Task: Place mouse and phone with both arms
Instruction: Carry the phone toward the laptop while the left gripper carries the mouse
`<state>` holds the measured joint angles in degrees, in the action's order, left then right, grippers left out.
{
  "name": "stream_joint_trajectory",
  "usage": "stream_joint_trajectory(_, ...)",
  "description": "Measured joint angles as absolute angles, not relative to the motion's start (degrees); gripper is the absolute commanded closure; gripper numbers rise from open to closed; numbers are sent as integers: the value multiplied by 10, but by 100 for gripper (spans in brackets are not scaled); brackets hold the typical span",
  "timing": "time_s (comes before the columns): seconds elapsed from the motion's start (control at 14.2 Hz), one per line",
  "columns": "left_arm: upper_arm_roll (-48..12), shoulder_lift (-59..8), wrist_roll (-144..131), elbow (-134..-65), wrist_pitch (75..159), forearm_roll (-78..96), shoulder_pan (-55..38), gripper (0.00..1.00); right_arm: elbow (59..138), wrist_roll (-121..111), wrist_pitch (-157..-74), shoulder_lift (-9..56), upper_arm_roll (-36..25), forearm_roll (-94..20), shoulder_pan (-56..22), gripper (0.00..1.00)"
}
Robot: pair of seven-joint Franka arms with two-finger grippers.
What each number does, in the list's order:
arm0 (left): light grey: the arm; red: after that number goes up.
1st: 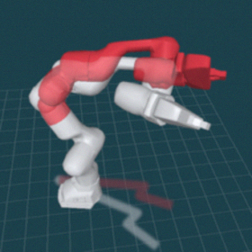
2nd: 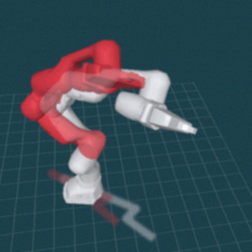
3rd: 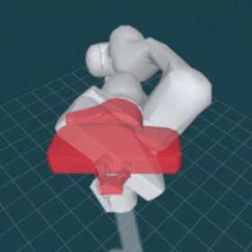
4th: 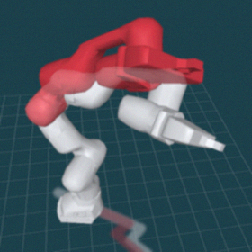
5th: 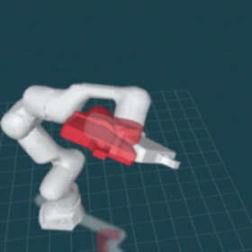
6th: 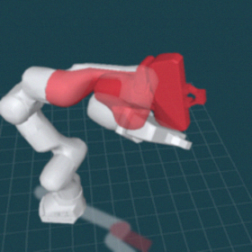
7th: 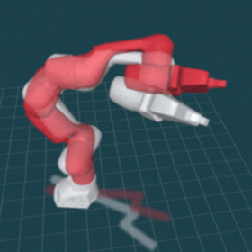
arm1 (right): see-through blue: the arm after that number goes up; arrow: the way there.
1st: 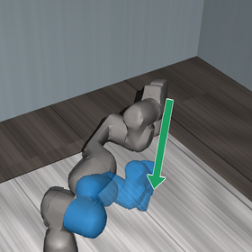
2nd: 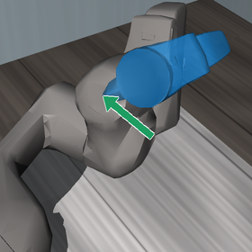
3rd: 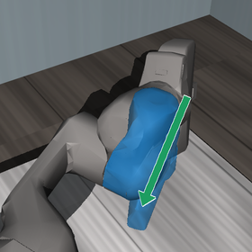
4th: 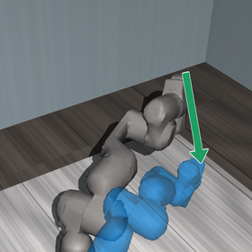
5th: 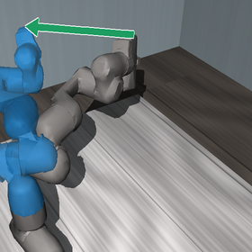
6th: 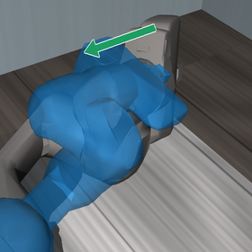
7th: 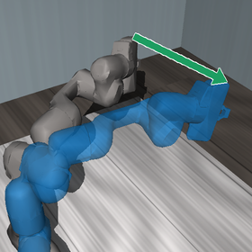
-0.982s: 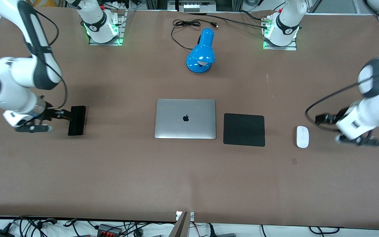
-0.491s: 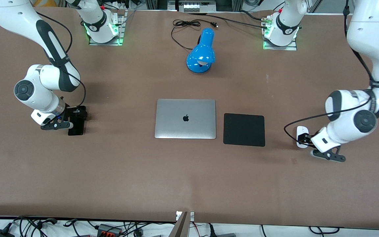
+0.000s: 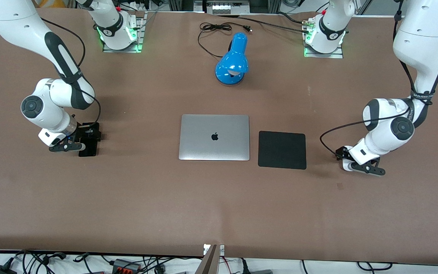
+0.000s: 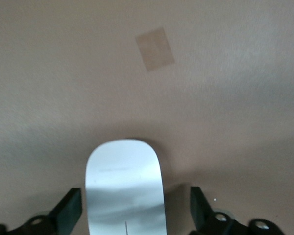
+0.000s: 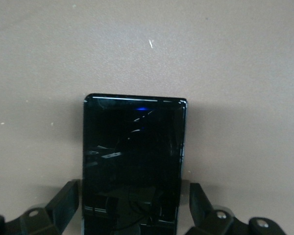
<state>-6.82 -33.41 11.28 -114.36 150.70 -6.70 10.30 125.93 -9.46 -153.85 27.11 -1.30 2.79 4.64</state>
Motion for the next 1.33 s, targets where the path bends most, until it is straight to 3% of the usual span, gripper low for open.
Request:
stream_joint_trajectory(0.14,-68,-334,113,-1150,1509,-67,104,63,1259,-95,-1541,272,-13,28,47,76)
stream_joint_trajectory(0.28,-68,-330,113,-1150,1509,-67,104,63,1259,-95,-1538,265,-13,28,47,98)
stream_joint_trajectory(0.56,-69,-312,113,-1136,1495,-67,106,63,1257,-96,-1541,265,-13,28,47,100)
stream_joint_trajectory(0.7,-72,-295,113,-1098,1419,-67,106,63,1249,-96,-1530,254,-9,28,46,100)
stream_joint_trajectory(1.05,-102,-252,82,-968,1179,-67,104,62,1192,-24,-1395,208,36,28,10,100)
stream_joint_trajectory(1.33,-185,-235,-72,-945,1115,-67,99,63,1182,98,-1390,218,78,27,-45,100)
